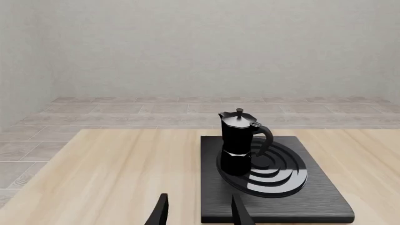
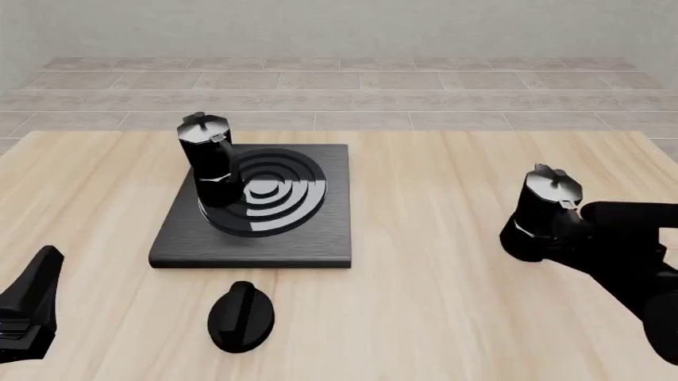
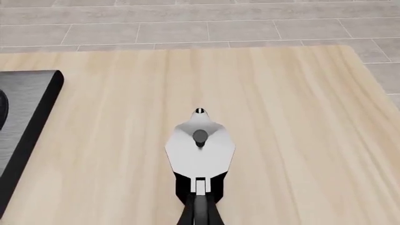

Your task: Put both moka pots on the stove.

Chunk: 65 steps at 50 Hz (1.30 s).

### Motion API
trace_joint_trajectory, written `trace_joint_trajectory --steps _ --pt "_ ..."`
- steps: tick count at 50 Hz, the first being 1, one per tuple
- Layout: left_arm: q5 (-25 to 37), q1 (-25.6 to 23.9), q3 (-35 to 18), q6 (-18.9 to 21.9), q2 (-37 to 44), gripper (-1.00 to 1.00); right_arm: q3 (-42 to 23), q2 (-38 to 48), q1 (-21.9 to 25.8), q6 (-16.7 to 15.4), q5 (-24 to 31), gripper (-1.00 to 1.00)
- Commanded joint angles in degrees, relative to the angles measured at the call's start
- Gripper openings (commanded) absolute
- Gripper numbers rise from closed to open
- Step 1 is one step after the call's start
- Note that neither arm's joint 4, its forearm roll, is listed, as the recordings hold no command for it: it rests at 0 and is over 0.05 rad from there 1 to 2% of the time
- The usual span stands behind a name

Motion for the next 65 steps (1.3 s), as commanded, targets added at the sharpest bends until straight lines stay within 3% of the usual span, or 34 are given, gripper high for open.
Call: trace_joint_trajectory --steps 1,15,41,53,65 --pt "0.00 0.00 0.00 0.00 0.00 1.00 -0.55 0.30 0.29 0.63 0.04 -1.00" --pt "0.00 0.00 0.00 0.00 0.00 1.00 -0.72 -5.23 2.65 -1.53 -1.90 -1.00" --pt "0.00 0.00 0.00 0.00 0.00 1.00 -6.37 -9.13 8.94 0.02 -2.72 -1.00" --pt "0.00 0.00 0.00 0.00 0.00 1.00 -9.89 -6.94 16.52 0.25 -7.97 -1.00" --pt "0.00 0.00 0.00 0.00 0.00 1.00 -13.38 -2.69 24.61 -2.60 -16.90 -1.00"
